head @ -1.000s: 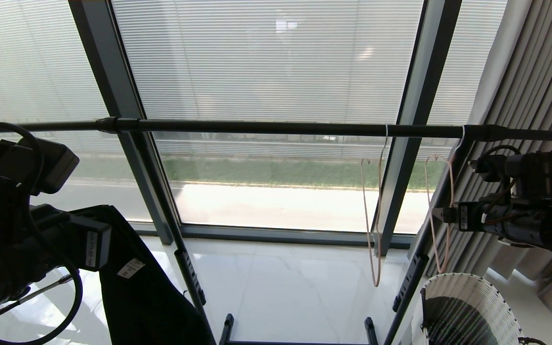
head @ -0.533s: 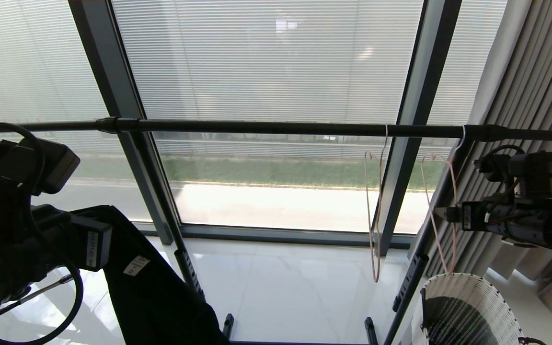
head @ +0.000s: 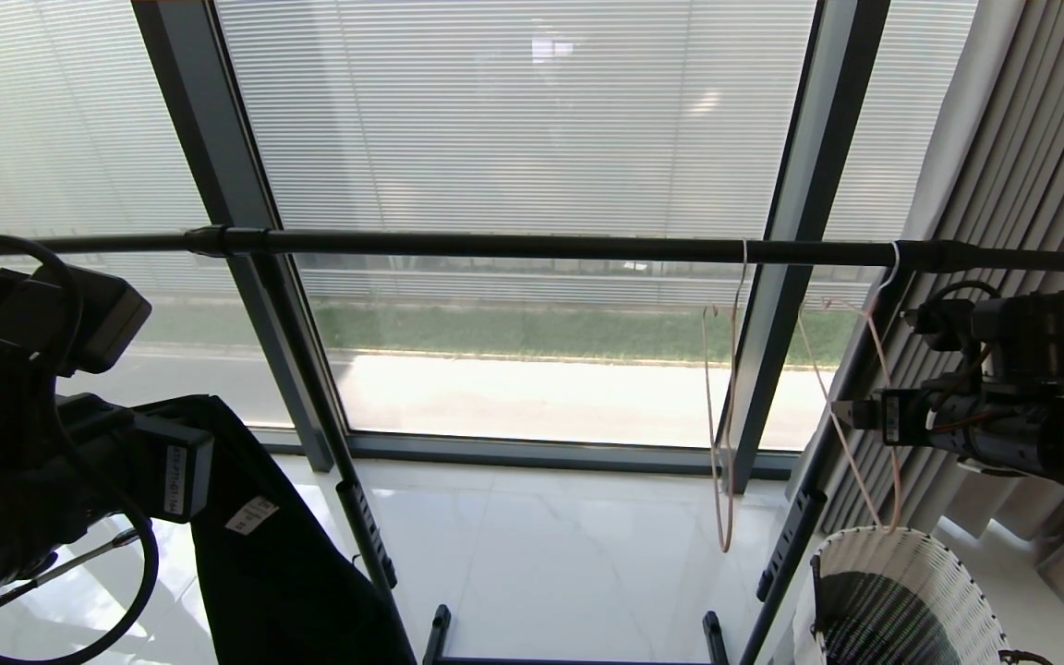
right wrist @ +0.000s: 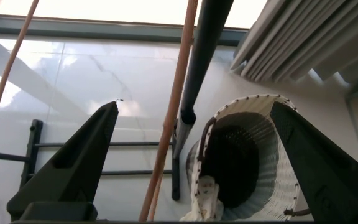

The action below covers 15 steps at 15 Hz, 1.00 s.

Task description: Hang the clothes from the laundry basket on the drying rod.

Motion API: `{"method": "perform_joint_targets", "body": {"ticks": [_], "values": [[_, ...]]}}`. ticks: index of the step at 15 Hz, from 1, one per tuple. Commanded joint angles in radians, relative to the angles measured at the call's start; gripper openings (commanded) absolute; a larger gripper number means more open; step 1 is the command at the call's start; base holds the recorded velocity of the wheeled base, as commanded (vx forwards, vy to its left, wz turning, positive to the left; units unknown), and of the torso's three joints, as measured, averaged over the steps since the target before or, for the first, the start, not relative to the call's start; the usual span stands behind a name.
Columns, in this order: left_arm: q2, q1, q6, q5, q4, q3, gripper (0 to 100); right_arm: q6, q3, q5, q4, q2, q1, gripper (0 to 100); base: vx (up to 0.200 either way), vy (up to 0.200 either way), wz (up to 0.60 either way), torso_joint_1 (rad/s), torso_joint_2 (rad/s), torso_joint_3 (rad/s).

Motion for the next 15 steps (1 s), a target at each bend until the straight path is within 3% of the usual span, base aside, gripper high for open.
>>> {"method": "perform_joint_targets", "body": {"ticks": [1,6,7,15], "values": [[-0.001,0.000,0.000,0.000,0.000,0.000,0,0.001,-0.001,0.002,-0.002,0.025,0.002,100,0.000,0.000,0.00,0.000,0.00,0.000],[-0.003,0.000,0.002,0.000,0.000,0.000,0,0.003,-0.013,0.058,-0.011,0.039,0.002,100,0.000,0.000,0.00,0.000,0.00,0.000],[-0.003,0.000,0.002,0.000,0.000,0.000,0,0.003,-0.013,0.065,-0.034,0.045,0.002,0,0.000,0.000,0.00,0.000,0.00,0.000],[-0.001,0.000,0.002,0.000,0.000,0.000,0,0.001,-0.016,0.073,-0.047,0.048,0.002,0,0.000,0.000,0.00,0.000,0.00,0.000]]}}
